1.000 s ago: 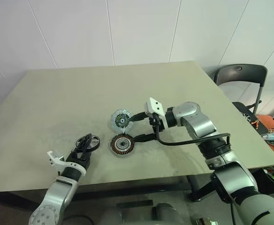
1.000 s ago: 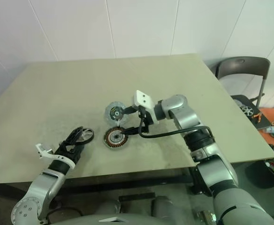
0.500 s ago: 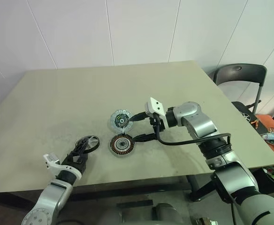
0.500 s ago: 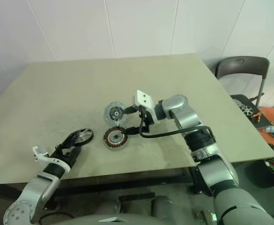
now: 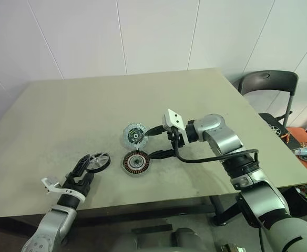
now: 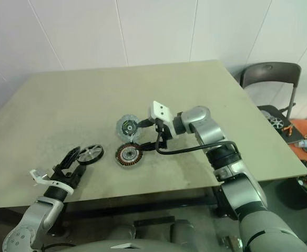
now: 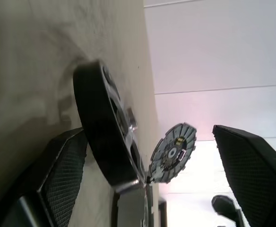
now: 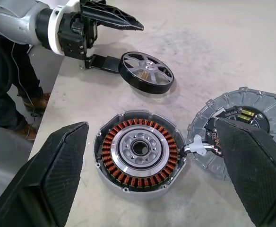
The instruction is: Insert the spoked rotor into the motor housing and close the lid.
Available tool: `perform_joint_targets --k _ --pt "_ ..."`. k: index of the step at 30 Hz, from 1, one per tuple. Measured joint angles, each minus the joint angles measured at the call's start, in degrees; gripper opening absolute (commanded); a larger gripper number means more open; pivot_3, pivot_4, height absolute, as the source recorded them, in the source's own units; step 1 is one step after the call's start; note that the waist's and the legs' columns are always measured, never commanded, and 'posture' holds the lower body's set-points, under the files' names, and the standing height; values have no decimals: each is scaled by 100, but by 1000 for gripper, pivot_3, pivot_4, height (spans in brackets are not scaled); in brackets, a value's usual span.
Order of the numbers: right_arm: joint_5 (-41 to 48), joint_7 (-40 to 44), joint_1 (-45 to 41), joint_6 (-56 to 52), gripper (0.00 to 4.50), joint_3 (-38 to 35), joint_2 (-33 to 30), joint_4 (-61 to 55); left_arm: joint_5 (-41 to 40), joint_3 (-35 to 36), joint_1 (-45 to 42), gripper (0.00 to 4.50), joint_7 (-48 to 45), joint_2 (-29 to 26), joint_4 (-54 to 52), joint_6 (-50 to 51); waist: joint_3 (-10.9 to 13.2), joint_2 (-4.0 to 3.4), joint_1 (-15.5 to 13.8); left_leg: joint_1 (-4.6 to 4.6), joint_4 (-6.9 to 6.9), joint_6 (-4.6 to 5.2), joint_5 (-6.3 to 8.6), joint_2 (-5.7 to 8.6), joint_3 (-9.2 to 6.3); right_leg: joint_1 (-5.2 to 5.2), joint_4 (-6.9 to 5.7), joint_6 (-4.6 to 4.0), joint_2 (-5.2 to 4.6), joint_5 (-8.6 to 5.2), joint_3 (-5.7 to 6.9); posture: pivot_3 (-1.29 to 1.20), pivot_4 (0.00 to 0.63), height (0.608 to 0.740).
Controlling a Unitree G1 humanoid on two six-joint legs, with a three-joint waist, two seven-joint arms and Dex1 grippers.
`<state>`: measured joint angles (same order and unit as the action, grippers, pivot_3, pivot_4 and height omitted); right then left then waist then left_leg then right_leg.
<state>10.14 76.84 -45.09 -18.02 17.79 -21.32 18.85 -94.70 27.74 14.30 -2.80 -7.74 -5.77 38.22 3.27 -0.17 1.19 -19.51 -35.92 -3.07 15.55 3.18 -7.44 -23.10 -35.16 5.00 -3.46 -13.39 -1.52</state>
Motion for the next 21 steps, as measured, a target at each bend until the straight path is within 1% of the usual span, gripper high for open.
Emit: perform_joint_targets --k 3,6,8,10,13,14,21 --pt "-1 -2 0 0 4500 0 5 0 -90 50 -88 3818 -130 -119 271 164 -13 -22 -5 1 1 0 0 0 -1 0 -2 0 1 0 1 0 0 740" --pt "-2 -4 0 0 4500 0 4 0 -89 80 -133 2851 -315 -200 469 322 -30 -48 -4 3 1 0 0 0 0 0 -2 0 1 0 0 0 0 740" --pt "-2 -5 0 0 4500 0 5 0 -79 113 -179 2080 -418 -227 598 397 -41 -67 -6 4 0 0 0 0 -1 1 -4 0 1 -1 1 0 0 740" --pt "-2 -6 0 0 4500 0 4 0 -70 130 -224 1438 -487 -245 712 429 -54 -87 -6 6 -1 0 0 0 -1 1 -6 0 2 -1 1 0 0 740" --pt "-3 -6 0 0 4500 0 -1 1 -93 189 -212 359 -447 -200 654 485 -61 -98 2 7 -1 -1 0 0 -1 1 -6 0 2 -1 1 0 0 740" --pt "-3 -7 0 1 4500 0 0 1 -105 210 -210 255 -445 -156 623 493 -61 -97 1 7 -2 -1 0 -1 -1 1 -6 0 1 -2 1 0 0 740" --pt "-7 -7 0 12 4500 0 2 1 -105 239 -216 255 -390 -102 571 522 -59 -92 -8 2 0 -1 1 1 -1 0 -1 1 -3 -2 1 0 0 740"
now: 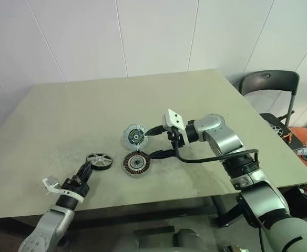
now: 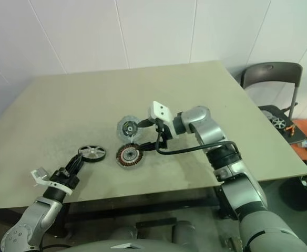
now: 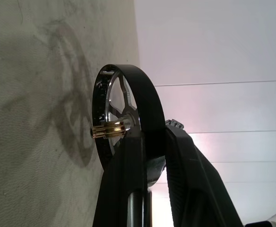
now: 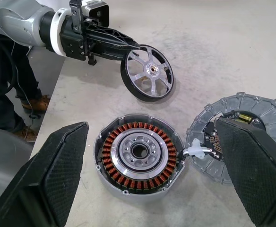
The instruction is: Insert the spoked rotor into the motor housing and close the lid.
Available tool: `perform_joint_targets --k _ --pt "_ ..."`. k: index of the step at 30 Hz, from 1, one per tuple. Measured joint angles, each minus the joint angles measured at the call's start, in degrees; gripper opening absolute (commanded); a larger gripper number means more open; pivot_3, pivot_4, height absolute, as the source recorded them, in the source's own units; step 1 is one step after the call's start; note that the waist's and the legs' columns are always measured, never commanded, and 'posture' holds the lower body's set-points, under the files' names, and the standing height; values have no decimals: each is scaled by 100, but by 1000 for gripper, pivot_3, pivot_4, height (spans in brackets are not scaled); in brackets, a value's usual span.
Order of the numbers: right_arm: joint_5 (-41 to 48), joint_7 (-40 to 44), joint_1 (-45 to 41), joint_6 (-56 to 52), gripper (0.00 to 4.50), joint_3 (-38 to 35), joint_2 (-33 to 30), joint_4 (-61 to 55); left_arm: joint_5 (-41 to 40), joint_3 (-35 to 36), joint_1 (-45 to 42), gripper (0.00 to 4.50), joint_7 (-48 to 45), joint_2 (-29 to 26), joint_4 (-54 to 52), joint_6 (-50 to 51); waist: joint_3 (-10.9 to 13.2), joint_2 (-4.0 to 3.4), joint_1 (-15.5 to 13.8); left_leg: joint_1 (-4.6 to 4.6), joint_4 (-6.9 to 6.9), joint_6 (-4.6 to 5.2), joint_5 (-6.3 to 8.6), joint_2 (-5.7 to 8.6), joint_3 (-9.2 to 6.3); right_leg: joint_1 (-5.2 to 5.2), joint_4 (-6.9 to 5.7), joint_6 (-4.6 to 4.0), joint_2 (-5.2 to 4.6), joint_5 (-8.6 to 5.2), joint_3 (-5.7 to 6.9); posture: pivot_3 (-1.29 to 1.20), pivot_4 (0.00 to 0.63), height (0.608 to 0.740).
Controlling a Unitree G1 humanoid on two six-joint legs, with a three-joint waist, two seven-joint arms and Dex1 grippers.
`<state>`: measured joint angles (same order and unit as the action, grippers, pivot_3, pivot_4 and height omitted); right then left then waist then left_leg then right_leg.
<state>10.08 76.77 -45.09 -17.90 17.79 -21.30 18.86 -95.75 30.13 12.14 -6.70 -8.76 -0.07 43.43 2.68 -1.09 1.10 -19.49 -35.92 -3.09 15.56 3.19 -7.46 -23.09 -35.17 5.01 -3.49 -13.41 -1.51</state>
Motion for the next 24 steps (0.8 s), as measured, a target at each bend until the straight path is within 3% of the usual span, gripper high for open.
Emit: perform_joint_targets --k 8,16,24 --pt "-6 -5 0 80 4500 0 4 28 19 7 27 255 -112 -13 -22 12 2 3 11 -1 2 -1 1 0 1 -3 2 0 0 0 0 0 0 740" --pt "-37 -4 0 96 4500 0 2 54 306 2 27 222 -1169 -213 396 135 1 2 18 0 7 -11 6 -5 0 -13 0 -3 8 -2 7 0 0 740" --pt "-39 0 0 97 4500 0 -2 54 406 64 26 170 -1606 -383 677 278 -3 -9 139 4 0 -18 11 -6 -5 -21 3 -4 1 -2 17 0 0 740"
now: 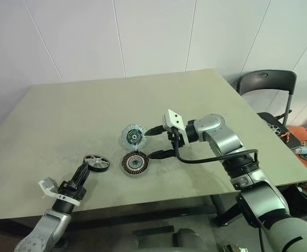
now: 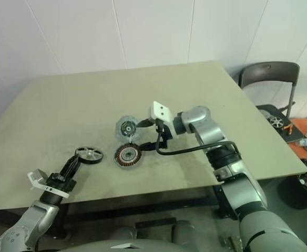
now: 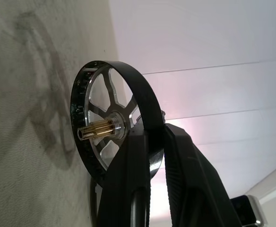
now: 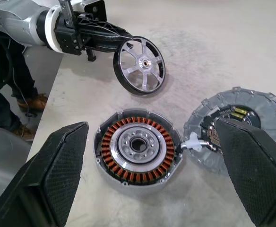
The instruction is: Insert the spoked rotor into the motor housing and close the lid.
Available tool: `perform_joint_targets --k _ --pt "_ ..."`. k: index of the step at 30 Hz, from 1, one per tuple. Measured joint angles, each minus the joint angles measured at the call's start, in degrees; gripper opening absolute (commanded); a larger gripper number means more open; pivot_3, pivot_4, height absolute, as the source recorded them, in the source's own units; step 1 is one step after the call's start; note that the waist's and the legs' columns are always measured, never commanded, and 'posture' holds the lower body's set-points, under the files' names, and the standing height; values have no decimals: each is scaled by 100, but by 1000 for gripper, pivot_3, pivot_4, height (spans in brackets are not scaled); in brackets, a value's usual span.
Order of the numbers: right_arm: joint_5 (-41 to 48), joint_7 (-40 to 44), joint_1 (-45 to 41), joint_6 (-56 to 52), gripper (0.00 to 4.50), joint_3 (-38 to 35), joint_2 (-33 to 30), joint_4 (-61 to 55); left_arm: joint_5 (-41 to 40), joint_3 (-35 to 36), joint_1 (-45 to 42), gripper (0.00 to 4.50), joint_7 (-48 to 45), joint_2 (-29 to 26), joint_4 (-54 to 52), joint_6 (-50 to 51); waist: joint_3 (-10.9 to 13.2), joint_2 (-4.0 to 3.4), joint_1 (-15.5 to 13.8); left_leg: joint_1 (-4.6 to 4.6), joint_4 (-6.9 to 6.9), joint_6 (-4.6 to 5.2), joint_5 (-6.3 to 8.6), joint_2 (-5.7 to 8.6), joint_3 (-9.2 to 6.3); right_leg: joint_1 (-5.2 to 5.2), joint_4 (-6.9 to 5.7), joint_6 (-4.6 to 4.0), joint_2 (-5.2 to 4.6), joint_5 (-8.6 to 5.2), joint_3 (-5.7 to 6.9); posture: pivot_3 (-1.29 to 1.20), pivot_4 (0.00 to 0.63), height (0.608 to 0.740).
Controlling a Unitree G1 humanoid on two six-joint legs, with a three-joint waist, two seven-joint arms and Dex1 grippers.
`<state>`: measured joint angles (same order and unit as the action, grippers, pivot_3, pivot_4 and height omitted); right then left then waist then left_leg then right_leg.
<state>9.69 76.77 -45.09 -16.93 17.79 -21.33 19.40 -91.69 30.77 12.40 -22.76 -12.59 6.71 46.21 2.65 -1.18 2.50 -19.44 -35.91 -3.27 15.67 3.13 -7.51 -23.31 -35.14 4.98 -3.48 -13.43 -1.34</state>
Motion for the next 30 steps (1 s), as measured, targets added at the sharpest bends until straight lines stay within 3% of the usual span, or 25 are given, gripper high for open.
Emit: perform_joint_targets --k 6,10,12,19,30 --pt "0 4 0 0 4500 0 -6 0 70 107 -4 170 4 23 164 -48 -21 -34 62 11 -6 0 1 -6 -5 -2 0 -1 -6 0 33 0 0 740" --pt "0 7 1 0 4500 0 -10 0 387 166 219 1505 153 -1 -66 -158 -23 -43 193 1 -19 -4 5 -21 -9 -6 38 -1 -19 0 82 0 0 740" --pt "0 8 1 0 4500 0 -12 0 558 166 385 2194 286 -39 -238 -144 -34 -90 255 -11 -5 -5 13 -56 -5 17 110 -1 -34 0 147 0 0 740" --pt "0 8 6 -1 4500 1 -7 -1 486 225 440 4466 380 11 -506 -49 -32 -81 180 13 29 -10 23 -54 -18 3 68 -38 -32 38 141 0 0 740" --pt "-4 9 10 -1 4500 3 -9 -1 187 110 400 4466 1552 -281 -1012 210 -29 -69 34 18 73 -16 26 -71 -4 -19 70 -42 -12 39 123 0 0 740"
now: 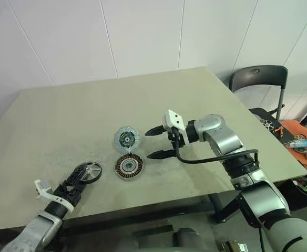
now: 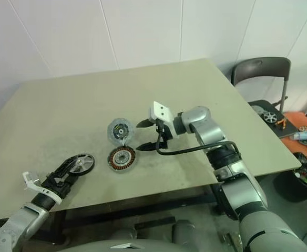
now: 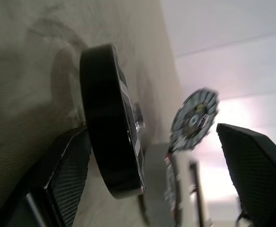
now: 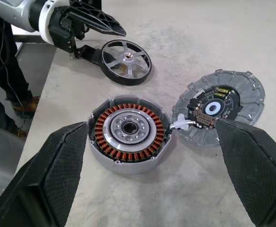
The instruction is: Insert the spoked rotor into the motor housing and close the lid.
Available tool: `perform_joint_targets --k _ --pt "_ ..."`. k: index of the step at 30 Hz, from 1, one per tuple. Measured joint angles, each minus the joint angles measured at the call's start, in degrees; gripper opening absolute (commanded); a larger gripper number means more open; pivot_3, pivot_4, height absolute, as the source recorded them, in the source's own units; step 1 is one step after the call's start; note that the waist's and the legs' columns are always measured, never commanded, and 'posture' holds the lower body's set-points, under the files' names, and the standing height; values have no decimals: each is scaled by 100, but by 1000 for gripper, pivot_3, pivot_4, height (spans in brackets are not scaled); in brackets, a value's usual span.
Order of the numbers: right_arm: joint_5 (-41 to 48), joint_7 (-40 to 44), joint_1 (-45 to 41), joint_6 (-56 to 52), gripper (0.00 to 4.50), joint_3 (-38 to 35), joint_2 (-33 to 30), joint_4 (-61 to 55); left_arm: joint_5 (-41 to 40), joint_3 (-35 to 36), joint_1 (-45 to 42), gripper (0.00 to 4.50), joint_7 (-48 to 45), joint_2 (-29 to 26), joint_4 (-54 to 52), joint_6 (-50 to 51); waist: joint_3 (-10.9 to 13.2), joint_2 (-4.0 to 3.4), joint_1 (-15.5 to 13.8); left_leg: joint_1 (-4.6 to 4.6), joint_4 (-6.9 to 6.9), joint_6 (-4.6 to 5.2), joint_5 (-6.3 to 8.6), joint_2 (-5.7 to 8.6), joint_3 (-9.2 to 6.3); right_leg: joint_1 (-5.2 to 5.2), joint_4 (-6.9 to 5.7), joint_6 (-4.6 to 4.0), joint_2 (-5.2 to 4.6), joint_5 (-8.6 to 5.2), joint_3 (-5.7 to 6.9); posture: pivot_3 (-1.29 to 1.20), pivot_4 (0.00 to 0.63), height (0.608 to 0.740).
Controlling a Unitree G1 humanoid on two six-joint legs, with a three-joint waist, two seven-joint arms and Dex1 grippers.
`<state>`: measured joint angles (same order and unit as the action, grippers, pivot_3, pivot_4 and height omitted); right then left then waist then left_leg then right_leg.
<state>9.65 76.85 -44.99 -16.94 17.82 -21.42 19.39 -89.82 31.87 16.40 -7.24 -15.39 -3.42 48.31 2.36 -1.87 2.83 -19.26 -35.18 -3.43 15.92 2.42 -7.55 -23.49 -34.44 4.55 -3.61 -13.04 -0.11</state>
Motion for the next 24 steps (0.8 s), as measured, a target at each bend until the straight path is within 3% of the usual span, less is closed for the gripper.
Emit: perform_joint_targets --k 14,17,24 --pt "-16 2 5 5 4500 2 11 0 -1230 -93 227 4466 1837 317 -871 -312 16 82 -86 -12 -3 -8 20 2 2 -1 24 -2 -3 3 -12 0 0 740" --pt "-39 5 6 33 4500 2 16 1 -1318 -228 226 3816 2223 334 -1021 -511 18 87 -145 -11 -5 -8 20 3 7 -2 23 -3 -2 3 -13 0 0 740" --pt "-43 6 5 62 4500 3 35 1 -1519 -731 196 1413 3546 496 -1631 -1058 35 130 -249 -12 -13 -9 20 2 6 1 21 -7 0 5 -13 0 0 740"
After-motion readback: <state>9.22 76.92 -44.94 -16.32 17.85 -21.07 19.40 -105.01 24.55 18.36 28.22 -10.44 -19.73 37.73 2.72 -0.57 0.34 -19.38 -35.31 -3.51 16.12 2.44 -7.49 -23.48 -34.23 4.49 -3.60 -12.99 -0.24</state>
